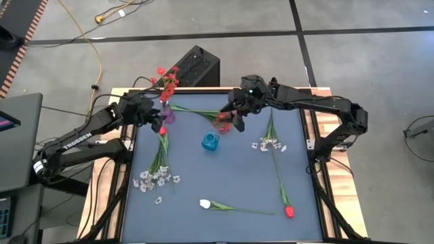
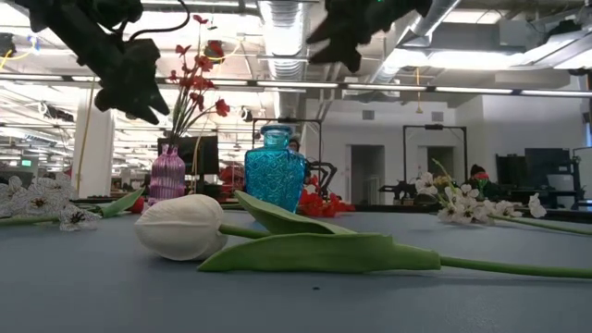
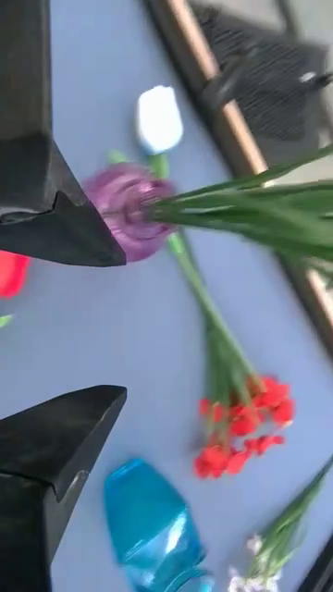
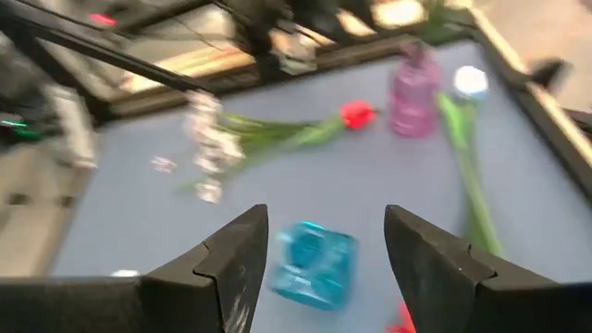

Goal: Sort flowers into vase by color
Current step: Put the red flowers into the purple vase

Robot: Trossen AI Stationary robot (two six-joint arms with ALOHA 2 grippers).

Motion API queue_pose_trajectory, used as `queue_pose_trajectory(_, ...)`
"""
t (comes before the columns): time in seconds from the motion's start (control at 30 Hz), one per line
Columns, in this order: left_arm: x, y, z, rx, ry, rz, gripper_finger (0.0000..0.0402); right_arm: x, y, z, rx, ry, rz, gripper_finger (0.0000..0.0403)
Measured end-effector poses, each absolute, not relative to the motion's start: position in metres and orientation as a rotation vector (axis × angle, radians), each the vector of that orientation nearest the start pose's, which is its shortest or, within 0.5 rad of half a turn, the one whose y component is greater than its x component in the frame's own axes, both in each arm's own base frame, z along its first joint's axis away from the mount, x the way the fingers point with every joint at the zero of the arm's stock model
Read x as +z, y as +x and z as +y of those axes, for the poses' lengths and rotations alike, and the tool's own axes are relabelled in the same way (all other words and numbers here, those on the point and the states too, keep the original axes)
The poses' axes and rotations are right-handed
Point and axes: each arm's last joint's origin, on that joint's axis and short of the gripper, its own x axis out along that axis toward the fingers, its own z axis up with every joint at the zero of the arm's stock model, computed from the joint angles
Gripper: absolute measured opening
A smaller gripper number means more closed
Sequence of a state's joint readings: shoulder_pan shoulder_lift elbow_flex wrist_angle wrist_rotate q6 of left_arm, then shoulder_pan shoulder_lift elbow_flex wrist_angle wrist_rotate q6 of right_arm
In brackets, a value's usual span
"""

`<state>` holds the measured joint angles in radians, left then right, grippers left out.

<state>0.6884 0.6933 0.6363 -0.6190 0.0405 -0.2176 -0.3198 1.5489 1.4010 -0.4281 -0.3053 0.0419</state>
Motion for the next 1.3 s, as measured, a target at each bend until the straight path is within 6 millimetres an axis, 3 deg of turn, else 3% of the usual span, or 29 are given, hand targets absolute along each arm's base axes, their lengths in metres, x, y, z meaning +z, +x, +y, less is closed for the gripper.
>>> queue_pose_trajectory(0.27, 0.255, 0.111, 0.075, 0.527, -0.679, 0.627, 0.0211, 0.273, 0.357, -0.123, -0.114, 0.237, 0.702, 0.0243)
queue_pose_trajectory(0.47, 0.255, 0.119, 0.06, 0.5, -0.684, 0.648, 0.0211, 0.228, 0.369, -0.131, -0.203, 0.195, 0.867, 0.023)
queue_pose_trajectory(0.63, 0.255, 0.128, 0.049, 0.483, -0.667, 0.653, 0.0211, 0.2, 0.385, -0.134, -0.206, 0.18, 0.871, 0.0221)
queue_pose_trajectory(0.97, 0.253, 0.141, 0.026, 0.468, -0.566, 0.672, 0.021, 0.179, 0.402, -0.119, -0.238, 0.074, 0.884, 0.0206)
queue_pose_trajectory(1.3, 0.249, 0.159, 0.019, 0.439, -0.536, 0.674, 0.021, 0.156, 0.394, -0.134, -0.401, 0.187, 0.995, 0.0179)
